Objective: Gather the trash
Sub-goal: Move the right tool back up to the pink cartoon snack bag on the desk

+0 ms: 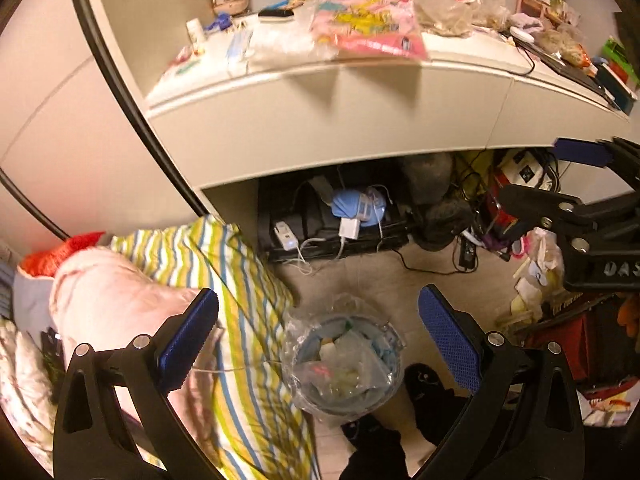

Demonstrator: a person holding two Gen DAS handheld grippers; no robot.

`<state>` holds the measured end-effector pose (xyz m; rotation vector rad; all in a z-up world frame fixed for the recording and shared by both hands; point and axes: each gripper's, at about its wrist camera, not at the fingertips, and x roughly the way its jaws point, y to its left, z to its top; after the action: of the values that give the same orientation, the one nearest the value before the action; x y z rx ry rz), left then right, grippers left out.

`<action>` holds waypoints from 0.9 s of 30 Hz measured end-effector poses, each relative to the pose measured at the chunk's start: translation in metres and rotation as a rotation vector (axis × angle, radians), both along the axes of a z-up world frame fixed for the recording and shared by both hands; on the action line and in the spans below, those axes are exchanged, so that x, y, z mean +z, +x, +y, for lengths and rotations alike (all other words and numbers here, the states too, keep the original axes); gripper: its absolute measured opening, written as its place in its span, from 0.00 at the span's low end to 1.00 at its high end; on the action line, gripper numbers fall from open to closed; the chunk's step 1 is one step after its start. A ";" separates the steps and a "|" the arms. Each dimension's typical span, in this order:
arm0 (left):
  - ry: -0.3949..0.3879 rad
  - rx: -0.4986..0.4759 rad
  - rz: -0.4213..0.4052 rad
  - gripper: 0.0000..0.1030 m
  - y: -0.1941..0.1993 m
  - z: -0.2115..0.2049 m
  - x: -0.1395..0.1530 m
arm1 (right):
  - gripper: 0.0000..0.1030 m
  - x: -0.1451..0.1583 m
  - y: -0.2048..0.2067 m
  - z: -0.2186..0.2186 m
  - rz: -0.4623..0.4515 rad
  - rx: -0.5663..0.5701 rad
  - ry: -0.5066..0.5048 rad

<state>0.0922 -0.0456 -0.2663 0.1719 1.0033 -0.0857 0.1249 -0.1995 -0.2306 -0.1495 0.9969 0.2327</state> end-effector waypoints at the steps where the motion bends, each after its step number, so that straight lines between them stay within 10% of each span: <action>1: -0.015 -0.003 -0.013 0.94 0.001 -0.002 0.007 | 0.93 0.009 -0.003 -0.004 -0.019 -0.019 -0.004; 17: -0.132 -0.232 -0.161 0.94 0.033 -0.059 0.078 | 0.93 0.087 -0.023 -0.071 -0.173 -0.189 0.027; 27: -0.118 -0.186 -0.162 0.94 0.088 -0.079 0.078 | 0.93 0.085 0.052 -0.100 -0.126 -0.191 0.113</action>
<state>0.1798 -0.1243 -0.1887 0.1612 0.8168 -0.2955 0.1770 -0.2991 -0.1453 0.0338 0.8637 0.1034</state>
